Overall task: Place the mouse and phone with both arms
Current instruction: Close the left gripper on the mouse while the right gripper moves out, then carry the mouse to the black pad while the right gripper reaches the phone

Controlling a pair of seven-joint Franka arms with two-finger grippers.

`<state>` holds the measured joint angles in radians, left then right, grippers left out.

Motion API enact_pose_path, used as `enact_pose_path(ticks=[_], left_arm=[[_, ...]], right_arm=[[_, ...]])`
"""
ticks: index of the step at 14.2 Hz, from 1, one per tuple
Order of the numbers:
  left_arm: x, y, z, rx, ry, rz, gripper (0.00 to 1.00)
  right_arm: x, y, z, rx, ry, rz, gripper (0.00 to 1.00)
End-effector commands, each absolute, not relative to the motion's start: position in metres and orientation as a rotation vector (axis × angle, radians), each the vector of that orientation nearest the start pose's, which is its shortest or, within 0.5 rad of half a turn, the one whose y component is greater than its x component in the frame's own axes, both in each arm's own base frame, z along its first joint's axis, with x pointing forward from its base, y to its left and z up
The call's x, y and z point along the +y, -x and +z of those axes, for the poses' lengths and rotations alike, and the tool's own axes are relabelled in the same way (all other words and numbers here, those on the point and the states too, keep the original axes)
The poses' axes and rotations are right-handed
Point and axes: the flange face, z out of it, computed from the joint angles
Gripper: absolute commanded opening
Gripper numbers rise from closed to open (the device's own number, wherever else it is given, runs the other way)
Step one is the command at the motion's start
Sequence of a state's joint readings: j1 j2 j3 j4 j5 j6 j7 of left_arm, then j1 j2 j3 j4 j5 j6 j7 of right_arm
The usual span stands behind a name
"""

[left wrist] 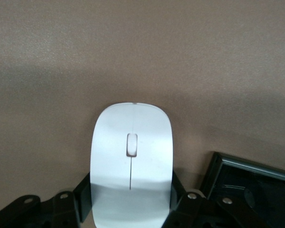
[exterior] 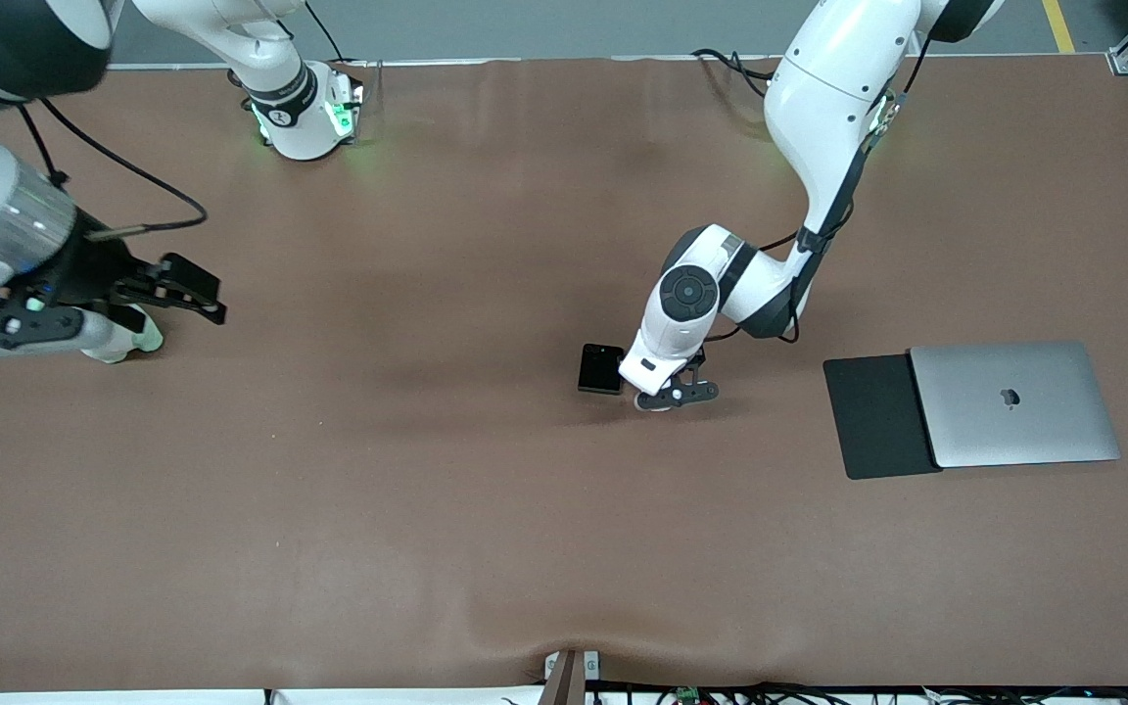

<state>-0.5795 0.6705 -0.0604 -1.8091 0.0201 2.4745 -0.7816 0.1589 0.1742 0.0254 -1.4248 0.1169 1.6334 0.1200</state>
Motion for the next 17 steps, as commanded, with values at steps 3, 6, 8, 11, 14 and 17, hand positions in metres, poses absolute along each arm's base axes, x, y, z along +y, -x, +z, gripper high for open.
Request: enact_pose_path(ticks=[3,6,8,11,14,17], left_arm=[[-0.381,-0.526,0.202,-0.248,3.14,-0.023,0.0],[-0.374,-0.524,0.22,-0.251,3.129,-0.015,0.0],[-0.345,-0.52,0.24,-0.226,3.111,-0.043,0.0],[-0.302,-0.522,0.258,-0.198,3.094,-0.063,0.0],[-0.247,-0.537,0.27,-0.226,3.089,-0.066,0.0],[-0.19,-0.556,0.274,-0.192,3.087,-0.061,0.0]], right_arm=[[0.188,-0.606,0.558,-0.188,3.01,0.083,1.0],[0.218,-0.61,0.528,-0.201,3.003,0.13,1.0],[0.247,-0.608,0.504,-0.257,3.003,0.153,1.0],[0.285,-0.605,0.469,-0.236,3.014,0.193,1.0],[0.32,-0.598,0.439,-0.216,3.027,0.227,1.0],[0.38,-0.581,0.409,-0.072,3.035,0.174,1.0]])
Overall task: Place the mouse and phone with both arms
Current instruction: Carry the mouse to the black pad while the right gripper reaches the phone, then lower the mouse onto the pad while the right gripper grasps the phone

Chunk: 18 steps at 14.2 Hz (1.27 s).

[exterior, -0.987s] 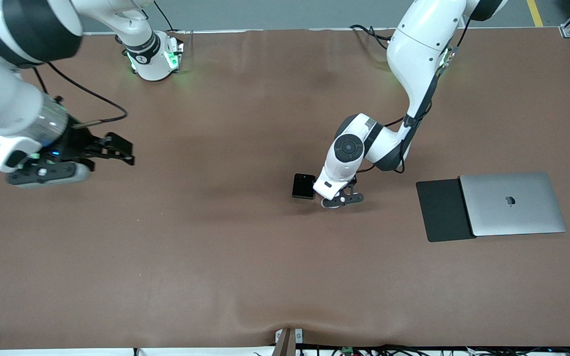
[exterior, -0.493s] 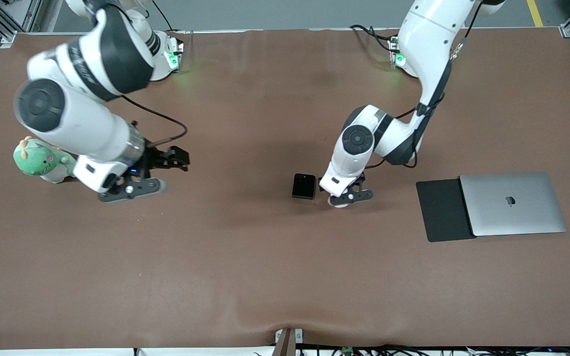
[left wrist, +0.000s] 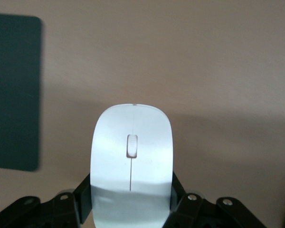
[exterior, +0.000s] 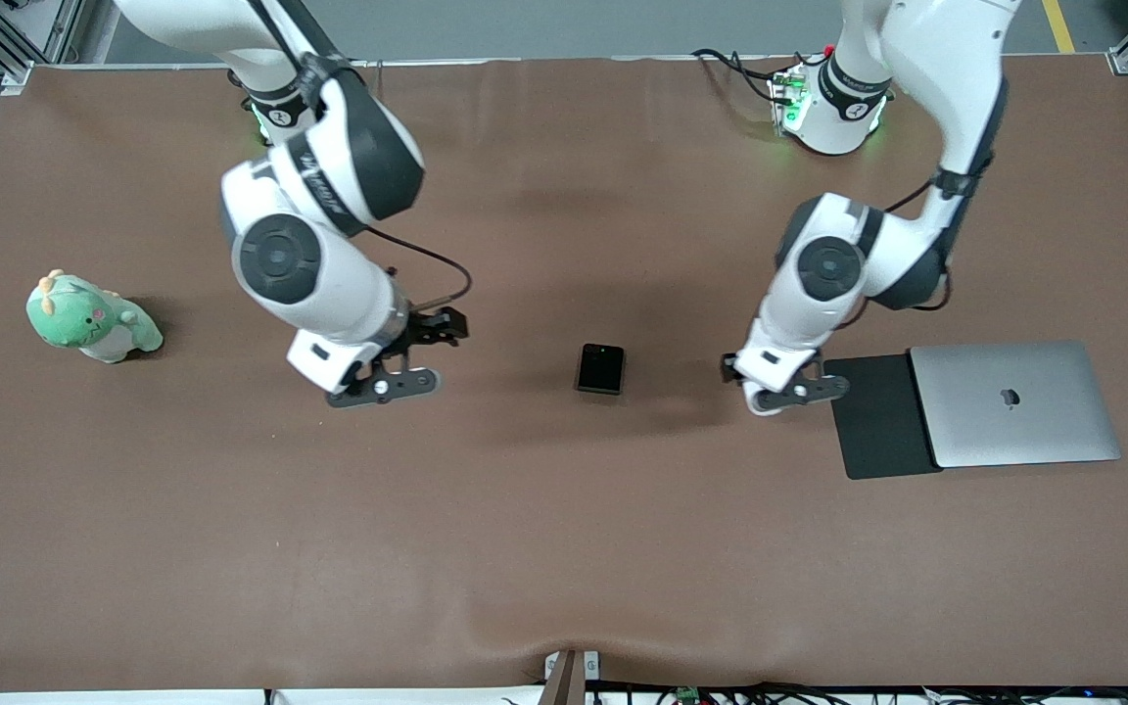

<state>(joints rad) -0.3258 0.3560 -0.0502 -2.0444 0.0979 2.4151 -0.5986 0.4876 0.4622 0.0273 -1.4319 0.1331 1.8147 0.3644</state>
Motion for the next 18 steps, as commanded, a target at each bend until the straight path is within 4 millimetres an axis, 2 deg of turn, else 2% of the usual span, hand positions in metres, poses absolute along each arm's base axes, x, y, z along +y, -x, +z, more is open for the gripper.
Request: enact_pose_path(ticks=[1,3,5,6,7,10,11,15,18], left_arm=[[-0.169,-0.563,0.274,-0.187,3.086,-0.06,0.0],[-0.121,-0.576,0.274,-0.135,3.087,-0.056,0.0],[-0.076,-0.585,0.269,-0.13,3.086,-0.052,0.0],[-0.064,-0.588,0.262,-0.124,3.088,-0.052,0.0],[-0.058,-0.589,0.253,-0.129,3.092,-0.059,0.0],[-0.021,-0.597,0.234,-0.11,3.098,-0.089,0.0],[-0.011,-0.6,0.229,-0.113,3.101,-0.109,0.0],[-0.01,-0.605,0.203,-0.102,3.11,-0.101,0.0],[-0.011,-0.605,0.201,-0.108,3.114,-0.107,0.0]], right_arm=[[0.407,-0.573,0.396,-0.002,3.027,0.137,1.0],[0.456,-0.555,0.355,0.082,3.011,0.087,1.0],[0.496,-0.536,0.317,0.13,2.992,0.042,1.0],[0.511,-0.526,0.299,0.136,2.988,0.023,1.0],[0.521,-0.521,0.281,0.14,2.982,0.012,1.0],[0.536,-0.511,0.251,0.148,2.971,-0.018,1.0],[0.546,-0.502,0.244,0.166,2.962,-0.036,1.0],[0.548,-0.501,0.217,0.214,2.986,-0.082,1.0],[0.55,-0.502,0.209,0.277,3.007,-0.14,1.0]])
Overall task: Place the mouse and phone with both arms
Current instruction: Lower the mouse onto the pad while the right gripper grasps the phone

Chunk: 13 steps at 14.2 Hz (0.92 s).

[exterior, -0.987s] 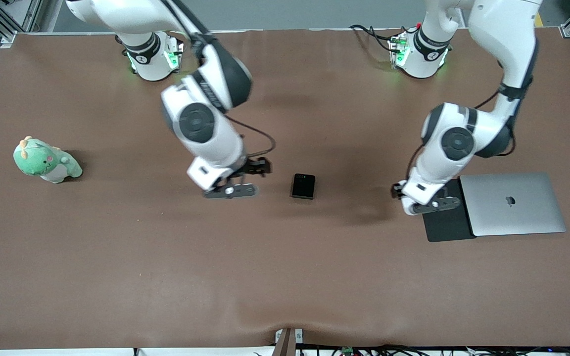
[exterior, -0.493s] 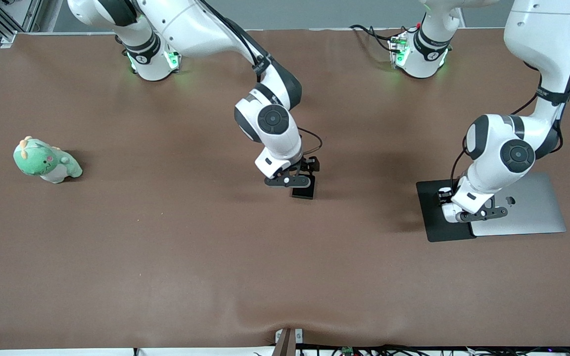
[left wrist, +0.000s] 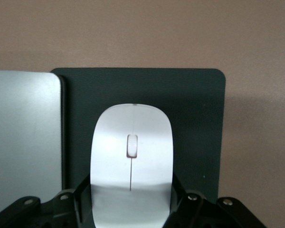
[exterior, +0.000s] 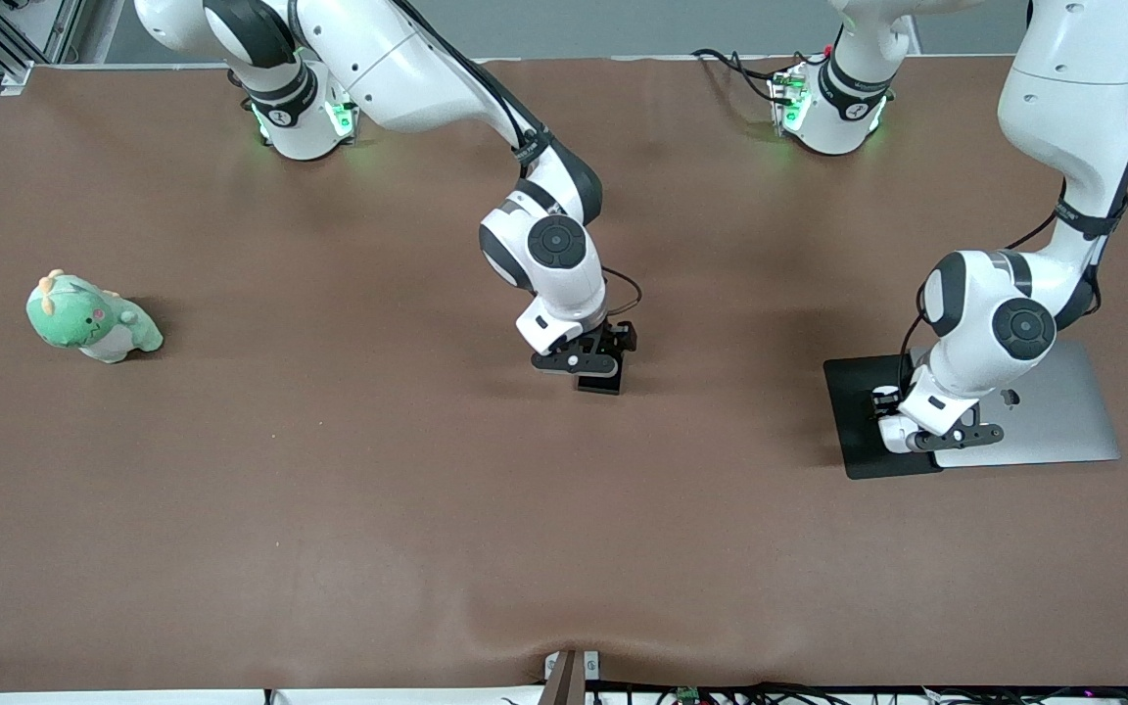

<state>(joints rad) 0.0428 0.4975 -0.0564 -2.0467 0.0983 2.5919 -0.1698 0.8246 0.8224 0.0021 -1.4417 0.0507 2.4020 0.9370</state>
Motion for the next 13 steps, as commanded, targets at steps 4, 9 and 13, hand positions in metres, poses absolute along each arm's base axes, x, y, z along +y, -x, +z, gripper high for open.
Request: enact_pose_path(ticks=[4,9,13], left_arm=[[-0.012,-0.604,0.188,-0.109,3.119,-0.107,0.0],[-0.019,-0.602,0.186,-0.115,3.126,-0.098,0.0],[-0.021,-0.601,0.186,-0.115,3.129,-0.095,0.74]], right_arm=[[0.558,-0.497,0.197,0.244,3.017,-0.161,1.0],[0.568,-0.493,0.186,0.295,2.994,-0.181,1.0],[0.569,-0.493,0.177,0.278,3.009,-0.201,1.0]])
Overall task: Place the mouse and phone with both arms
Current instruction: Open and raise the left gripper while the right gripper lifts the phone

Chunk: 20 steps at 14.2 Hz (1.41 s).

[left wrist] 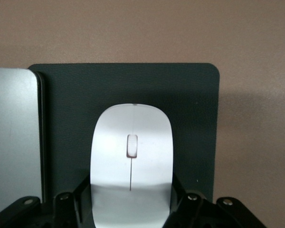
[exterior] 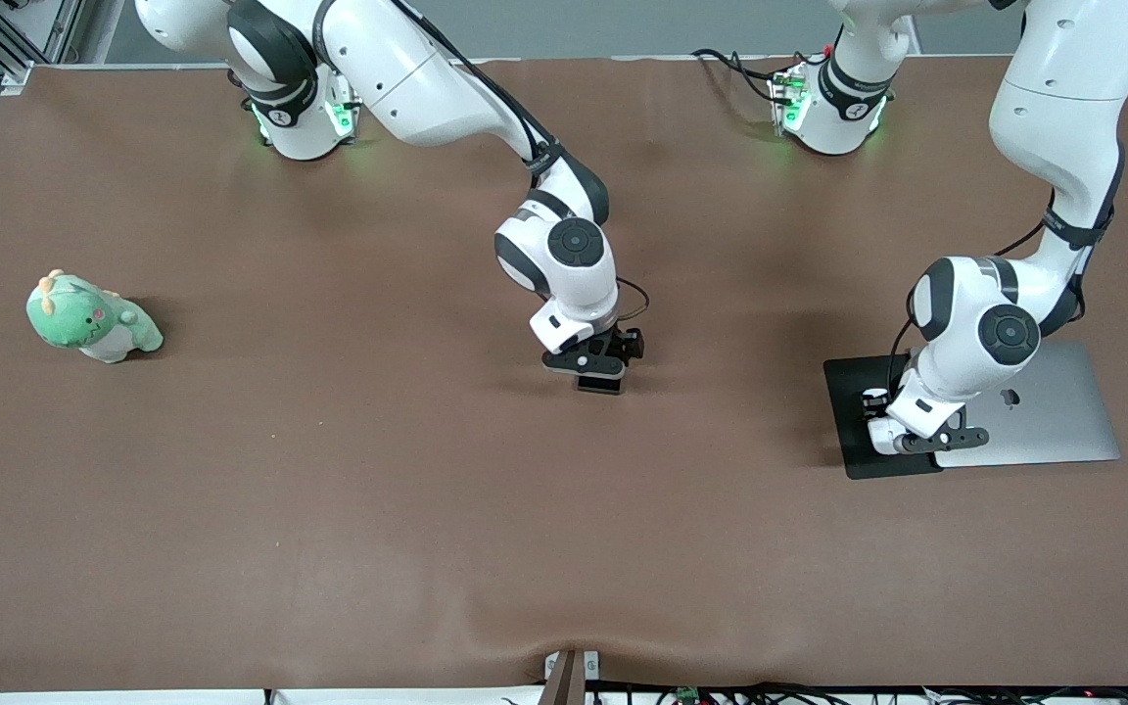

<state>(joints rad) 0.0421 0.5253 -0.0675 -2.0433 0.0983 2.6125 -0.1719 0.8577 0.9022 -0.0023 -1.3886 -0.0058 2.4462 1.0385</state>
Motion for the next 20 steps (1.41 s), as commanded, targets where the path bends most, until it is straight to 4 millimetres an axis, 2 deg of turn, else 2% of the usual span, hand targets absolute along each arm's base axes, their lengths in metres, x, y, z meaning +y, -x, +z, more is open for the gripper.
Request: enact_pose_path(ticks=[1,2,3,4,6,7,9,10,12,14,17,20], left_arm=[[-0.022,-0.601,0.188,-0.112,3.129,-0.1,0.93],[-0.023,-0.601,0.192,-0.11,3.128,-0.105,1.0],[-0.03,-0.601,0.196,-0.093,3.133,-0.11,1.0],[-0.034,-0.603,0.207,-0.085,3.135,-0.132,1.0],[-0.038,-0.602,0.237,-0.079,3.132,-0.173,1.0],[-0.045,-0.601,0.257,-0.062,3.133,-0.186,1.0],[-0.05,-0.599,0.3,-0.05,3.122,-0.211,1.0],[-0.051,-0.597,0.323,-0.049,3.115,-0.235,1.0],[-0.057,-0.594,0.369,-0.04,3.105,-0.286,1.0],[-0.066,-0.587,0.408,-0.02,3.095,-0.304,1.0],[-0.068,-0.579,0.473,-0.005,3.071,-0.243,1.0],[-0.076,-0.576,0.536,0.0,3.064,-0.11,1.0]], right_arm=[[0.574,-0.488,0.177,0.256,3.016,-0.211,1.0],[0.571,-0.491,0.177,0.26,3.02,-0.223,1.0],[0.57,-0.493,0.178,0.263,3.02,-0.228,1.0],[0.57,-0.493,0.178,0.258,3.023,-0.229,0.8],[0.568,-0.495,0.176,0.243,3.037,-0.242,0.13],[0.567,-0.496,0.176,0.241,3.043,-0.243,0.0],[0.56,-0.508,0.185,0.271,3.029,-0.245,0.0],[0.552,-0.519,0.197,0.307,3.026,-0.239,0.0],[0.544,-0.525,0.219,0.338,3.079,-0.195,0.0],[0.533,-0.541,0.249,0.385,3.111,-0.171,0.0],[0.486,-0.58,0.289,0.467,3.149,-0.121,0.0],[0.437,-0.611,0.349,0.358,3.152,-0.126,0.0]])
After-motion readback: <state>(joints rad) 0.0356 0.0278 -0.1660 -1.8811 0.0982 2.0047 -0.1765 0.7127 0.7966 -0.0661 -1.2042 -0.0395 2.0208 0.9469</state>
